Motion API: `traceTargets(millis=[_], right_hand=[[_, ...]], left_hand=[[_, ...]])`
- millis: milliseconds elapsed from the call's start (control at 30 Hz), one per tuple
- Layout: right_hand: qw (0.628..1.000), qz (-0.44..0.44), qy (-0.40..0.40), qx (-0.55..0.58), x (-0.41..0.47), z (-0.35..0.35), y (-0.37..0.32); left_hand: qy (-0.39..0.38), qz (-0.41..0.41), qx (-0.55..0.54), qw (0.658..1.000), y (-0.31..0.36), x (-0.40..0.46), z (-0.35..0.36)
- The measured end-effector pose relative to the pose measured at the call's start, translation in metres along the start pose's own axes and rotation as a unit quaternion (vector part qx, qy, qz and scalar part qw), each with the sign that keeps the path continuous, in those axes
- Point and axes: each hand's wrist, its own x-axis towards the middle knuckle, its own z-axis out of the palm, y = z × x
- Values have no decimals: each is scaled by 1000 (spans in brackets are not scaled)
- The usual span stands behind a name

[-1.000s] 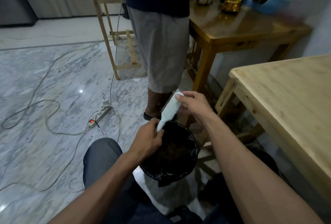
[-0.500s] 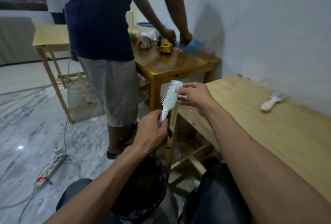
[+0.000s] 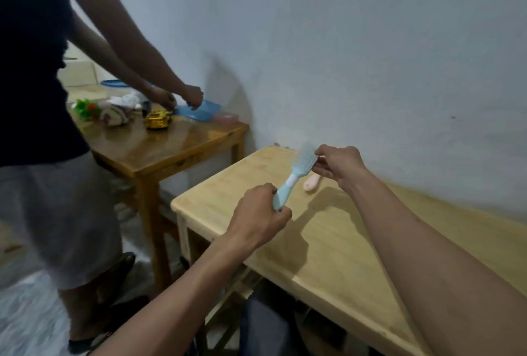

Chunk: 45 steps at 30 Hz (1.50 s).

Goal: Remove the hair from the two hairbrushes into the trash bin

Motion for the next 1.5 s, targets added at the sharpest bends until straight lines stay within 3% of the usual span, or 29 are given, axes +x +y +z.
traceTargets(millis=[267, 500, 767, 967, 1133, 1367, 1500], right_hand=[[994, 22, 99, -36, 67, -77, 14], [985, 59, 140, -85, 130, -94, 43], [972, 44, 140, -184, 197, -89, 73], [950, 32, 177, -256, 177, -69, 58], [952, 38, 172, -250, 166, -66, 52], [945, 41, 169, -276, 126, -60, 34], [930, 42, 119, -345, 99, -60, 25]], left_hand=[[-60, 74, 30, 995, 49, 44, 73], [-117, 65, 67, 989, 52, 83, 119], [-99, 35, 128, 986, 45, 109, 132], [-104, 24, 86, 991, 44, 111, 124], [-121, 31, 60, 990, 42, 100, 114], [-152, 61, 176, 971, 20, 62, 85], [-167, 43, 173, 970, -4, 25, 41]])
